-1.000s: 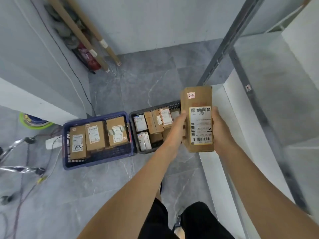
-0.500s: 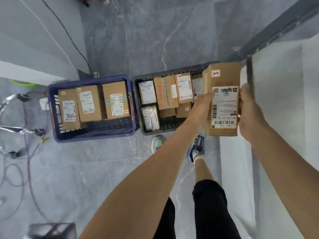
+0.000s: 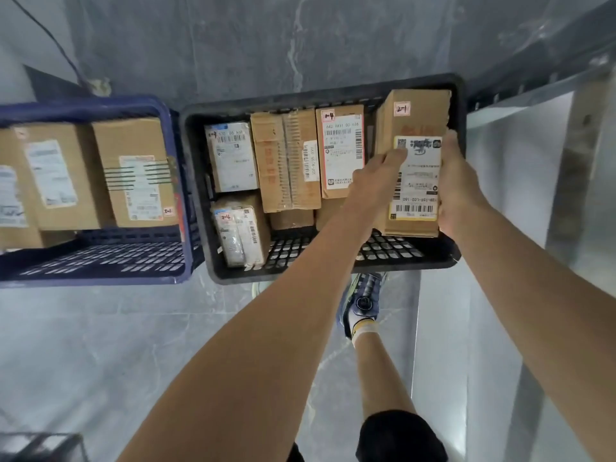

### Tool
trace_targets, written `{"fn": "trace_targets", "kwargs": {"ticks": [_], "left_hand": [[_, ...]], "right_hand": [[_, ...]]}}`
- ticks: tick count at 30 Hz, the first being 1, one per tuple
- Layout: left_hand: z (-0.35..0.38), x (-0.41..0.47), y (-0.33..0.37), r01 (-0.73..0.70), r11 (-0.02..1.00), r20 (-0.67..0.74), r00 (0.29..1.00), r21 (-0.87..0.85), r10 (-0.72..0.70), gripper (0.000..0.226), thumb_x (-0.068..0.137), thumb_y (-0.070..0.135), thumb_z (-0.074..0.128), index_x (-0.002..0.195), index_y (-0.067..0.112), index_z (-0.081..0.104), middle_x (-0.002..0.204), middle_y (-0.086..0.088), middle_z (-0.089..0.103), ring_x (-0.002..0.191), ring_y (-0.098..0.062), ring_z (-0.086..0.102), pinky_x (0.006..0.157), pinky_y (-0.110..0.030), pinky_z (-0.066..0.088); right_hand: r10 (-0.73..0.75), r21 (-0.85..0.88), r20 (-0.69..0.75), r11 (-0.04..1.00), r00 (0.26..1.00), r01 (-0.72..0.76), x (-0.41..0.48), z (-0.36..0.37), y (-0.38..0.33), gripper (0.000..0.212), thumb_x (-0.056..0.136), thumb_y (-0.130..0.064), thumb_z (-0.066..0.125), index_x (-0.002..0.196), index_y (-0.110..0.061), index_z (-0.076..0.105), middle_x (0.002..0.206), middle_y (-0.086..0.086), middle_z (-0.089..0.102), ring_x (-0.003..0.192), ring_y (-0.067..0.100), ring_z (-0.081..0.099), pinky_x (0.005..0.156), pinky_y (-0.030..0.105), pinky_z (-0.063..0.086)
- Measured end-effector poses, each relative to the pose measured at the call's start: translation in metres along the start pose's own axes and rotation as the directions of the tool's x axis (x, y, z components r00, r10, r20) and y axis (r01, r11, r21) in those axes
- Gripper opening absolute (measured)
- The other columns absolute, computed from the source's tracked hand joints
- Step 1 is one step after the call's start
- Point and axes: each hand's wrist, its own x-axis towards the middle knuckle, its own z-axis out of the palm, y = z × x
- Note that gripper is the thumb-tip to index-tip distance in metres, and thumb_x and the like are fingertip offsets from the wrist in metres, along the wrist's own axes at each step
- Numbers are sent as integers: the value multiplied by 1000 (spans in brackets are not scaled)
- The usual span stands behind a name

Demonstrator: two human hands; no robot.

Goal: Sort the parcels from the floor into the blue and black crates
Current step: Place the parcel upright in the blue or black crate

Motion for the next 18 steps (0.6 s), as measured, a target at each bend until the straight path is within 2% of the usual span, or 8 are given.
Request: {"fn": "trace_targets", "kwargs": {"ticks": [2, 4, 7, 10, 12, 15, 18], "left_hand": [[2, 8, 4, 5, 1000, -14, 1000, 29, -5, 91, 66, 79, 37, 139, 29, 57, 130, 0, 66, 119, -26, 62, 105, -53, 45], [2, 11, 5, 6, 998, -33, 999, 62, -4, 85, 72, 70, 40, 140, 22, 54, 130, -3, 64, 118, -28, 60, 104, -50, 46], [-1, 16, 7, 4, 998, -57, 998, 65, 0, 71, 84, 60, 46, 142, 20, 52, 132, -2, 49, 120, -29, 54, 105, -50, 45], [-2, 23, 4, 10, 997, -57, 998, 76, -6, 51, 98, 46, 49, 143, 21, 49, 125, -1, 34, 112, -25, 48, 95, -42, 43], [-2, 22, 3, 15, 999, -61, 998, 39, -13, 55, 92, 50, 49, 141, 24, 51, 128, -1, 41, 112, -24, 50, 97, -42, 43], [-2, 19, -4, -13, 1000, -69, 998, -5, 13, 63, 76, 54, 47, 133, 30, 57, 125, -2, 62, 112, -25, 61, 101, -50, 49], [-3, 11, -6, -19, 999, -25, 1000, -26, 19, 58, 80, 47, 47, 135, 32, 57, 117, 2, 70, 108, -19, 65, 102, -49, 49]], "right_hand": [[2, 1, -1, 1000, 1000, -2, 14, 4, 1, 52, 106, -67, 33, 106, -34, 74, 89, -7, 82, 85, 16, 80, 79, 37, 63], [-21, -30, 42, 999, 999, 22, 28, 8, 4, 54, 107, -67, 30, 111, -36, 74, 100, -6, 81, 92, 17, 78, 84, 39, 61], [-19, -38, 84, 999, 996, 23, 43, 14, 8, 52, 108, -64, 29, 112, -37, 73, 99, -7, 81, 92, 15, 78, 81, 37, 60], [-28, -17, 87, 999, 996, 30, 49, 22, 11, 50, 110, -60, 29, 113, -36, 72, 97, -9, 81, 88, 11, 79, 71, 31, 59], [-23, 11, 100, 1000, 995, 22, 53, 24, 16, 51, 110, -60, 30, 120, -33, 72, 101, -8, 81, 92, 12, 78, 69, 30, 59], [11, 38, 145, 999, 989, -17, 58, 26, 19, 57, 108, -64, 31, 128, -31, 72, 112, -3, 80, 104, 18, 77, 77, 34, 59], [35, 39, 146, 998, 989, -41, 58, 25, 17, 59, 106, -67, 31, 124, -31, 74, 112, -2, 81, 103, 20, 77, 78, 36, 60]]}}
